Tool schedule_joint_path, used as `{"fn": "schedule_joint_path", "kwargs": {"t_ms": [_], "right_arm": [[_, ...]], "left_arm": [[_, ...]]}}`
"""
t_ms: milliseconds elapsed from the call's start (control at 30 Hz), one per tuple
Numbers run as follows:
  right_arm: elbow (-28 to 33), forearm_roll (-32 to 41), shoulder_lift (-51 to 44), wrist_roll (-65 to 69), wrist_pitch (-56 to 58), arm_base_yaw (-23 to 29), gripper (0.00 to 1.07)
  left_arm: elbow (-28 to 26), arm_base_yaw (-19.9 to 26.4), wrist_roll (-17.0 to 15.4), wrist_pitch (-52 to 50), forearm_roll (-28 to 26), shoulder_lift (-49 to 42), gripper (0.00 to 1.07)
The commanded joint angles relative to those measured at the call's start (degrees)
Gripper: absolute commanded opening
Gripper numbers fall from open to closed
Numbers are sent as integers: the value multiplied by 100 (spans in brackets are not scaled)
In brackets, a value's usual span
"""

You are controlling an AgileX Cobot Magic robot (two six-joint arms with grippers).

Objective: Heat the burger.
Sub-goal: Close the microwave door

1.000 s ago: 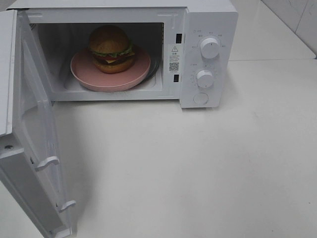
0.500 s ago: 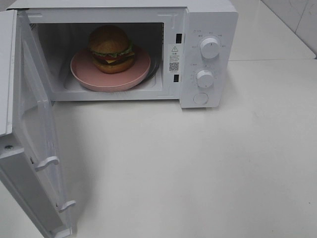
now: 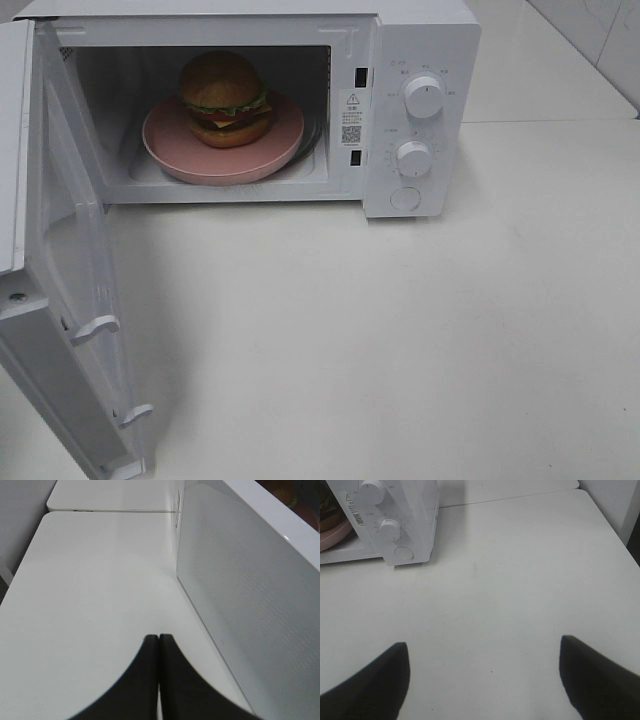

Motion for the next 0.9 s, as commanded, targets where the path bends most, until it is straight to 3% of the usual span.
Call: {"fn": "schedule_joint_path", "kwargs": {"t_ms": [33, 467, 800, 900], "right_arm": [[6, -17, -143, -92, -63, -46, 76], [6, -17, -143, -92, -63, -46, 76], [6, -17, -143, -97, -69, -46, 76], [6, -17, -143, -97, -69, -46, 76]], "left_arm": [[74, 11, 6, -458, 57, 246, 0], [1599, 11, 0, -4234, -149, 1003, 0], [1908, 11, -11, -5804, -149, 1874, 0], [1908, 11, -149, -6251, -138, 2269, 0]]}}
